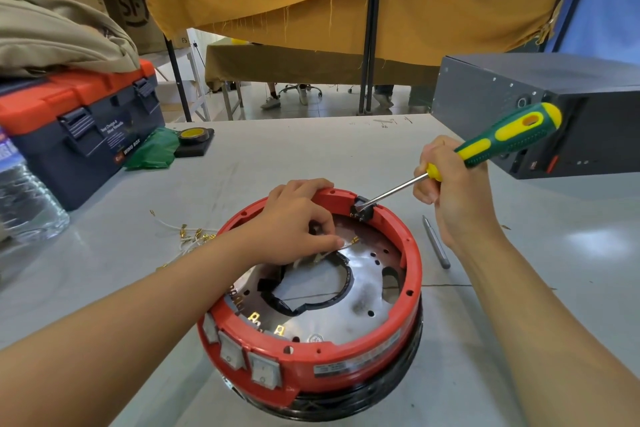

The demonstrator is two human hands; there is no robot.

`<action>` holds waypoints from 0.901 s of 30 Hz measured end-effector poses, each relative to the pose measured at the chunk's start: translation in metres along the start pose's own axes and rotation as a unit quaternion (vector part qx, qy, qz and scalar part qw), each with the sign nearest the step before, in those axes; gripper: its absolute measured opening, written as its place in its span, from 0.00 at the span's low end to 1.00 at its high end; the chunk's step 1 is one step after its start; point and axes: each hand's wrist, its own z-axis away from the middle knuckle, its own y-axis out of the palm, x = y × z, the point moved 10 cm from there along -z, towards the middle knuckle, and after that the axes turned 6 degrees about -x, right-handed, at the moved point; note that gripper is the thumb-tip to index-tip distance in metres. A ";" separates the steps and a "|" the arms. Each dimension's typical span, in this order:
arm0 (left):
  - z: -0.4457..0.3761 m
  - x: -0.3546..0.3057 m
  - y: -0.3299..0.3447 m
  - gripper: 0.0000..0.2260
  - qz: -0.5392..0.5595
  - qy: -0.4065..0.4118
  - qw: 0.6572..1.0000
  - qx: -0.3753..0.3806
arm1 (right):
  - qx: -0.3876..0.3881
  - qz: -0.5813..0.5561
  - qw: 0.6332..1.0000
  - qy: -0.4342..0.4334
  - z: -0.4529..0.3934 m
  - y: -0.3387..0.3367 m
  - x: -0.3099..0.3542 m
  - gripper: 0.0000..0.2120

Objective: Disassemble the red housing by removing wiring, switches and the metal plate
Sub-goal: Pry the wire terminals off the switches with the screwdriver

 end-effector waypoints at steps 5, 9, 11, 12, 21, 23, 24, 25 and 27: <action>0.001 0.001 -0.001 0.07 0.003 0.002 1.000 -0.007 | -0.036 -0.066 0.997 0.010 0.002 -0.007 -0.003 0.10; 0.003 0.000 -0.003 0.03 0.012 0.000 1.000 -0.006 | -0.045 -0.074 0.996 0.012 0.007 -0.007 -0.003 0.13; 0.004 -0.001 -0.001 0.03 0.007 -0.001 1.000 0.003 | -0.014 -0.022 1.000 -0.002 0.013 0.003 -0.002 0.11; 0.004 -0.001 0.000 0.03 0.002 0.001 1.000 0.008 | 0.008 0.002 1.000 -0.007 0.016 0.010 -0.003 0.09; 0.002 -0.001 0.004 0.06 -0.022 0.008 1.000 0.018 | 0.103 0.072 0.992 -0.013 0.036 0.034 -0.013 0.09; 0.002 -0.001 0.004 0.05 -0.021 0.009 1.000 0.013 | 0.100 0.068 0.993 -0.015 0.034 0.033 -0.014 0.09; 0.002 -0.001 0.003 0.05 -0.022 0.009 1.000 0.011 | 0.101 0.067 0.993 -0.015 0.034 0.033 -0.015 0.08; 0.001 -0.001 0.002 0.05 -0.022 0.009 1.000 0.008 | 0.104 0.066 0.992 -0.015 0.033 0.033 -0.017 0.07; 0.001 -0.001 0.001 0.04 -0.027 0.011 1.000 0.006 | 0.118 0.059 0.991 -0.014 0.032 0.035 -0.019 0.05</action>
